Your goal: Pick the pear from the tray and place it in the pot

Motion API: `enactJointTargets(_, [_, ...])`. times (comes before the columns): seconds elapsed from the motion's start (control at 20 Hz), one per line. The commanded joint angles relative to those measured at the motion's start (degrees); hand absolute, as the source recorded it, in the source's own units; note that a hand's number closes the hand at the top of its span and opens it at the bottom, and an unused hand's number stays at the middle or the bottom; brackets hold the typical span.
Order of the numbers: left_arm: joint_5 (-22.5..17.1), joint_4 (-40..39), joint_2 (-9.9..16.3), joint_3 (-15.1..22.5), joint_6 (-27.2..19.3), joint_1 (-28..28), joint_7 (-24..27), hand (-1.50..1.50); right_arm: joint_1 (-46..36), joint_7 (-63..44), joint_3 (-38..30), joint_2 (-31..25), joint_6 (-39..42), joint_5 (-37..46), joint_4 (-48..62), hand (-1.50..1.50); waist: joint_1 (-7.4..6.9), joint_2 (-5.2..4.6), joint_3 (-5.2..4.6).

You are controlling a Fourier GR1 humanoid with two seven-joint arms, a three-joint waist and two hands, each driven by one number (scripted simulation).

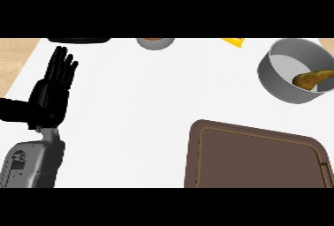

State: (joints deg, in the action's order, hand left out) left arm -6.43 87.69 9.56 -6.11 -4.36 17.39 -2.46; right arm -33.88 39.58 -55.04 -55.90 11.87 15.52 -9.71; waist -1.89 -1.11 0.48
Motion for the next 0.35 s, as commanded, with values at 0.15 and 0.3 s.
enactJointTargets(0.15, [0.0,-0.1,0.4,-0.3,-0.1,0.9,-0.6,0.00,4.3,0.5,-1.7,-4.1,3.8,-1.7,0.6,-1.50,-0.01,-0.23,0.20])
enactJointTargets(0.3, [-0.5,0.6,0.0,-0.4,0.8,-1.9,1.3,0.00,7.1,2.4,-3.2,-5.2,6.2,-3.2,0.8,-1.50,0.20,0.02,0.19])
